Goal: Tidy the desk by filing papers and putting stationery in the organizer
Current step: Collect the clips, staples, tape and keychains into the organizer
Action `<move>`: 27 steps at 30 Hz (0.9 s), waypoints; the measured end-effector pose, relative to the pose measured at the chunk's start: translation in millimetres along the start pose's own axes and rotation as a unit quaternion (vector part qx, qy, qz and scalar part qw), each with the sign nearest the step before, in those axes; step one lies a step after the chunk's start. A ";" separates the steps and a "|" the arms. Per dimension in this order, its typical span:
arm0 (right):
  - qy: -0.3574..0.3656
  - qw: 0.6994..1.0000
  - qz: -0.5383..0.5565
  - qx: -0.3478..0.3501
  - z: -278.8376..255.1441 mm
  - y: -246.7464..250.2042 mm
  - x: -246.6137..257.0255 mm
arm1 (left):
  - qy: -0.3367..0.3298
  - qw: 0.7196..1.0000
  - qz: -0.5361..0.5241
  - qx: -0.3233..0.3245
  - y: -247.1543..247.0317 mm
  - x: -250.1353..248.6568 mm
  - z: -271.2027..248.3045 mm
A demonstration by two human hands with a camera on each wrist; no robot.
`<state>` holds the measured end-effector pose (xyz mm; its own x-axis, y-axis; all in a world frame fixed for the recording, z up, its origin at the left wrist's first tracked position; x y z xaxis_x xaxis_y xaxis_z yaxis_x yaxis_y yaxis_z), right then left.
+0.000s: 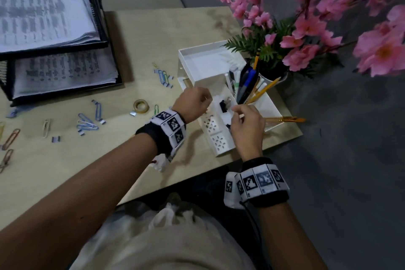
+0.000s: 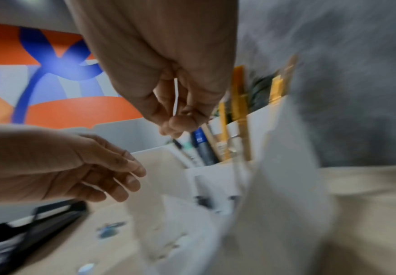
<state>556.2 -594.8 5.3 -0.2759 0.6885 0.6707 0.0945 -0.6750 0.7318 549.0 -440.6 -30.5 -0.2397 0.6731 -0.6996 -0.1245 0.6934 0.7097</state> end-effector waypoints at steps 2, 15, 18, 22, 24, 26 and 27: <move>0.028 0.998 0.023 0.042 6.4 -23.0 18.8 | 0.081 0.988 -0.116 -0.066 21.8 29.1 -15.0; 0.085 0.921 -0.245 0.290 15.1 -176.7 76.5 | 0.336 0.559 -0.726 -0.219 82.1 164.1 -109.9; 0.057 0.921 -0.259 0.284 11.7 -184.8 79.5 | 0.338 0.551 -0.735 -0.206 84.3 166.6 -107.1; 0.015 0.926 -0.235 0.297 14.7 -188.5 83.1 | 0.344 0.555 -0.734 -0.188 82.3 167.7 -97.2; -0.009 0.950 -0.141 0.279 22.7 -186.8 90.3 | 0.348 0.563 -0.728 -0.177 81.2 167.8 -90.1; -0.007 0.963 -0.018 0.269 29.4 -181.6 107.1 | 0.354 0.579 -0.717 -0.158 80.8 164.8 -81.0; 0.004 0.960 0.037 0.278 31.2 -177.9 118.1 | 0.358 0.589 -0.711 -0.142 79.6 161.8 -76.2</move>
<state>536.7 -385.2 -41.9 -0.2552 0.6407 0.7241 0.6100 -0.4744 0.6347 426.9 -296.2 -81.0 -0.0302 -0.8867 -0.4614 -0.8204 0.2857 -0.4953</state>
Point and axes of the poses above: each hand's wrist, its own z-axis towards the middle knuckle, its own y-axis out of the back of the hand, x = y × z, the point moved 3 cm from there along z, towards the middle knuckle, and after that the axes turned 2 degrees about z, right-handed, at the moved point
